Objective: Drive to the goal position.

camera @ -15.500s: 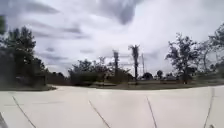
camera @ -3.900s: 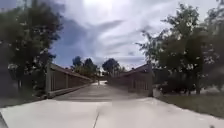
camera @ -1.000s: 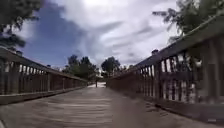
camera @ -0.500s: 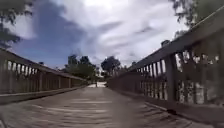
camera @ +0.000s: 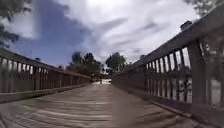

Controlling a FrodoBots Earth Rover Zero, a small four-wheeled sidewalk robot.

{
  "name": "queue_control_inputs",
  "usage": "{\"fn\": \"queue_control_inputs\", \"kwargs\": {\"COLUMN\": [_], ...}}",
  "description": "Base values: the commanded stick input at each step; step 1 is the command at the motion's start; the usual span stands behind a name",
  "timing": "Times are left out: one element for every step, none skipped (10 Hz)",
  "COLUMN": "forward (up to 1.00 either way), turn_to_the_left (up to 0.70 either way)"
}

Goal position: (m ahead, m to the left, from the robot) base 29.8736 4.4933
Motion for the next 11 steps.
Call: {"fn": "queue_control_inputs", "kwargs": {"forward": [0.85, 0.85, 0.85, 0.85, 0.85, 0.85, 0.85, 0.85, 0.85, 0.85, 0.85], "turn_to_the_left": [0.0, 0.0, 0.0, 0.0, 0.0, 0.0, 0.03, 0.29, 0.32, 0.26, 0.0]}}
